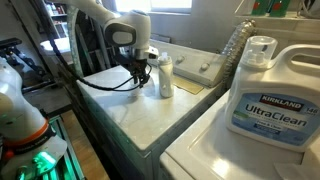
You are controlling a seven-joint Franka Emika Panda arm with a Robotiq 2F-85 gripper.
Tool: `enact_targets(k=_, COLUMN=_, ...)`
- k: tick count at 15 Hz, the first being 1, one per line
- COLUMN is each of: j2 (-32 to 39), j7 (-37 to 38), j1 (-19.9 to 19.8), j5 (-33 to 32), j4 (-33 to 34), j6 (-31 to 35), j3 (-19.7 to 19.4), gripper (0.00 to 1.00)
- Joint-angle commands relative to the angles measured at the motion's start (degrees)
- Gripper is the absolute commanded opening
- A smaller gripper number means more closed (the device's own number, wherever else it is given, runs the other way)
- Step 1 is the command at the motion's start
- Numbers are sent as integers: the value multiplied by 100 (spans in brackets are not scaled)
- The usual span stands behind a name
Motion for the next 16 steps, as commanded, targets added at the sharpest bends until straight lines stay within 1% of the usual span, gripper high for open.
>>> enact_targets(k=1, j2=168, j7=-28, j1=-12, j5=-303, j4=-17, j6=112, j3=79, gripper=21)
enact_targets(k=2, j2=188, j7=-65, j1=-15, j5=-297, j4=-6, j6=103, j3=92, gripper=19)
enact_targets(k=4, j2=205, j7=-74, j1=-36, j5=-405, j4=52, j6=-8, j3=107, gripper=1)
enact_targets(k=5, j2=171, j7=-74, j1=-52, j5=-534, j4=100, j6=-100, j3=104, gripper=0)
enact_targets(k=6, j2=104, j7=-44, j1=-74, j5=-789, j4=180, j6=-261, j3=97, gripper=0)
enact_targets(k=7, j2=52, j7=48, j1=-93, j5=-1161, j4=285, j6=-428, j3=104, gripper=2)
enact_targets(k=9, j2=6, j7=91, j1=-90, j5=-1819, j4=535, j6=-797, j3=142, gripper=3)
enact_targets(k=11, j2=122, j7=177, j1=-44, j5=-2490, j4=755, j6=-923, j3=215, gripper=3)
enact_targets(k=12, j2=176, j7=283, j1=-10, j5=-2793, j4=786, j6=-847, j3=268, gripper=3)
enact_targets(k=14, j2=289, j7=522, j1=68, j5=-2936, j4=817, j6=-798, j3=370, gripper=3)
enact_targets(k=16, j2=414, j7=769, j1=99, j5=-2847, j4=891, j6=-937, j3=441, gripper=3)
